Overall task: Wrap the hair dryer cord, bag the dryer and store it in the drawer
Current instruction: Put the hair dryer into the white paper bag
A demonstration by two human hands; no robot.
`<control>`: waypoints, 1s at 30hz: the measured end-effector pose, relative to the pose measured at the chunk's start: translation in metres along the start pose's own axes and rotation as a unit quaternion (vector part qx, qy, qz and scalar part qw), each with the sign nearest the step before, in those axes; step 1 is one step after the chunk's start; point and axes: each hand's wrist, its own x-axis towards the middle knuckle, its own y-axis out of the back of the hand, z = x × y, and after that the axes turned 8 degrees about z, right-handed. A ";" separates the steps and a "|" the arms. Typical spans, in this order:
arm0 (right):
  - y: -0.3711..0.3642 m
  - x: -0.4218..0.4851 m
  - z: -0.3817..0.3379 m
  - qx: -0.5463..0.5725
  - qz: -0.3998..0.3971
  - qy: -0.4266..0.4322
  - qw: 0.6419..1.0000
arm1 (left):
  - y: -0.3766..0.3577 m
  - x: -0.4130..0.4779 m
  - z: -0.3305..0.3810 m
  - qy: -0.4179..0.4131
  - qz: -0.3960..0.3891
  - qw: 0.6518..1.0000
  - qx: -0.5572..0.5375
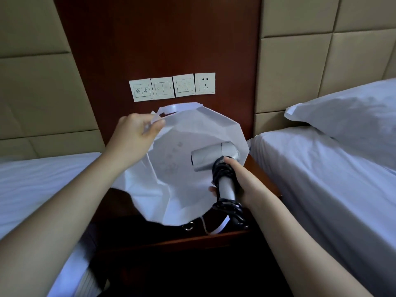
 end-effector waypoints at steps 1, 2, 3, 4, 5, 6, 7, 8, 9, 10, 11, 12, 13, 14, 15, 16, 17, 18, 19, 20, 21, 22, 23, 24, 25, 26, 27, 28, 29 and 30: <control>-0.002 -0.006 -0.003 0.010 -0.008 -0.020 1.000 | 0.002 -0.003 0.001 0.013 -0.022 1.000 -0.007; -0.004 -0.009 -0.006 0.019 -0.017 -0.037 0.999 | 0.005 -0.005 0.003 0.017 -0.041 0.999 -0.012; -0.008 -0.013 -0.007 0.030 -0.026 -0.052 0.998 | 0.007 -0.007 0.005 0.018 -0.059 0.998 -0.019; -0.013 -0.014 -0.006 0.037 -0.030 -0.065 0.997 | 0.008 -0.008 0.007 0.014 -0.072 0.997 -0.028; -0.020 -0.016 -0.004 0.036 -0.035 -0.075 0.996 | 0.010 -0.010 0.009 0.012 -0.085 0.996 -0.041; -0.028 -0.015 0.000 0.030 -0.039 -0.082 0.995 | 0.011 -0.011 0.011 0.008 -0.095 0.994 -0.056; -0.037 -0.014 0.003 0.032 -0.043 -0.087 0.995 | 0.012 -0.011 0.014 0.006 -0.107 0.992 -0.068; -0.046 -0.011 0.008 0.040 -0.040 -0.089 0.994 | 0.014 -0.011 0.018 -0.003 -0.114 0.990 -0.079; -0.055 -0.009 0.012 0.061 -0.040 -0.090 0.993 | 0.016 -0.011 0.022 -0.010 -0.120 0.989 -0.090; -0.063 -0.005 0.015 0.085 -0.040 -0.089 0.992 | 0.018 -0.011 0.025 -0.017 -0.126 0.987 -0.098; -0.071 -0.001 0.018 0.108 -0.044 -0.091 0.989 | 0.020 -0.011 0.028 -0.021 -0.132 0.986 -0.104; -0.078 0.005 0.021 0.123 -0.044 -0.092 0.987 | 0.021 -0.011 0.029 -0.022 -0.136 0.985 -0.107; -0.086 0.007 0.022 0.141 -0.048 -0.092 0.985 | 0.023 -0.011 0.029 -0.024 -0.141 0.984 -0.108; -0.094 0.015 0.026 0.152 -0.045 -0.087 0.984 | 0.025 -0.011 0.029 -0.027 -0.146 0.983 -0.107; -0.102 0.023 0.027 0.160 -0.041 -0.082 0.983 | 0.027 -0.011 0.028 -0.033 -0.151 0.983 -0.103; -0.110 0.030 0.029 0.153 -0.018 -0.074 0.985 | 0.029 -0.011 0.028 -0.038 -0.155 0.982 -0.098; -0.117 0.037 0.030 0.132 0.011 -0.067 0.989 | 0.032 -0.009 0.028 -0.037 -0.155 0.983 -0.096; -0.124 0.047 0.033 0.106 0.038 -0.057 0.992 | 0.034 -0.007 0.028 -0.030 -0.153 0.983 -0.095; -0.129 0.054 0.036 0.091 0.052 -0.051 0.993 | 0.037 -0.004 0.027 -0.020 -0.149 0.984 -0.098; -0.133 0.056 0.038 0.077 0.059 -0.046 0.994 | 0.039 -0.001 0.027 -0.009 -0.148 0.984 -0.100; -0.138 0.059 0.041 0.067 0.062 -0.042 0.995 | 0.040 0.002 0.026 0.001 -0.146 0.984 -0.102; -0.144 0.063 0.043 0.064 0.063 -0.040 0.995 | 0.042 0.005 0.025 0.007 -0.143 0.984 -0.103; -0.150 0.066 0.043 0.072 0.060 -0.043 0.995 | 0.042 0.007 0.024 0.009 -0.138 0.985 -0.107; -0.155 0.070 0.044 0.085 0.061 -0.043 0.994 | 0.043 0.009 0.024 0.008 -0.134 0.985 -0.110; -0.162 0.078 0.046 0.096 0.057 -0.038 0.993 | 0.043 0.010 0.023 0.005 -0.132 0.985 -0.112; -0.168 0.093 0.050 0.102 0.050 -0.039 0.993 | 0.044 0.012 0.022 0.003 -0.132 0.985 -0.112; -0.175 0.106 0.053 0.096 0.039 -0.042 0.994 | 0.044 0.012 0.021 0.000 -0.132 0.985 -0.111; -0.182 0.124 0.058 0.099 0.030 -0.046 0.994 | 0.045 0.013 0.020 -0.002 -0.132 0.985 -0.111; -0.187 0.139 0.061 0.097 0.029 -0.043 0.994 | 0.045 0.014 0.018 -0.004 -0.130 0.985 -0.113; -0.193 0.147 0.061 0.097 0.026 -0.037 0.994 | 0.045 0.015 0.015 -0.002 -0.126 0.985 -0.114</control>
